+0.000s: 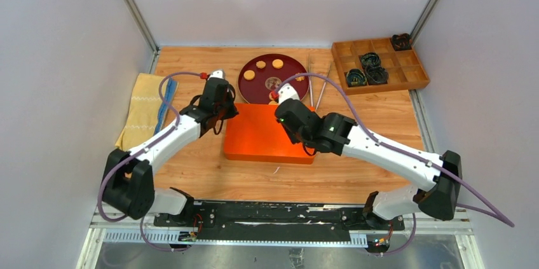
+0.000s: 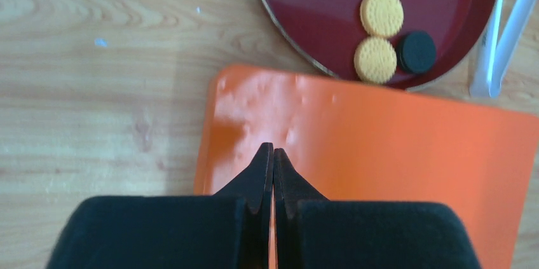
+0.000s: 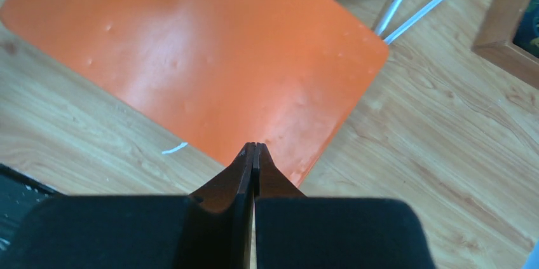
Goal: Pack the cookies
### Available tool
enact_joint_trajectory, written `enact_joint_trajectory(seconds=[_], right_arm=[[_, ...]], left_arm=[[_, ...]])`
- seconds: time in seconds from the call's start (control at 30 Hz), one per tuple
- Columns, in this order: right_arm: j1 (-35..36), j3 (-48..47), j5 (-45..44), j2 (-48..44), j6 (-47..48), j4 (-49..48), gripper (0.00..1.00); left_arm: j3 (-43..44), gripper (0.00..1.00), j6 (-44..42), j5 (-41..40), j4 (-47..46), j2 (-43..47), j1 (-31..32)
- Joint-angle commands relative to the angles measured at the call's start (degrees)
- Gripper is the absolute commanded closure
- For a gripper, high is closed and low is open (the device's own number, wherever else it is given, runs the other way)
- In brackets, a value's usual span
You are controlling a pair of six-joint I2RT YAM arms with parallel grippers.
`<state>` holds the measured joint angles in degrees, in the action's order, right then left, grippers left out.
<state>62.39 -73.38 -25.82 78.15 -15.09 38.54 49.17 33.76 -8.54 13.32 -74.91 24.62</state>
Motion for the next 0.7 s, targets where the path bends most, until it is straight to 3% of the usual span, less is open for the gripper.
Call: enact_joint_trajectory(seconds=[0.0, 0.13, 0.3, 0.67], right_arm=[[-4.2, 1.8, -0.5, -3.8, -1.4, -3.3, 1.0], [-8.1, 2.5, 1.0, -4.6, -0.9, -5.9, 1.0], [-14.2, -0.1, 4.2, -2.3, -0.4, -6.4, 1.0], [-22.7, -4.0, 13.6, 8.9, -1.7, -9.8, 1.0]], left_arm=[[6.4, 1.0, -2.0, -8.2, -1.4, -6.4, 0.3], [10.1, 1.0, -2.1, -11.8, 1.4, -16.1, 0.3], [10.1, 1.0, -0.1, -7.7, 3.6, -24.9, 0.3], [7.0, 1.0, -0.4, -7.7, 2.1, -25.4, 0.3]])
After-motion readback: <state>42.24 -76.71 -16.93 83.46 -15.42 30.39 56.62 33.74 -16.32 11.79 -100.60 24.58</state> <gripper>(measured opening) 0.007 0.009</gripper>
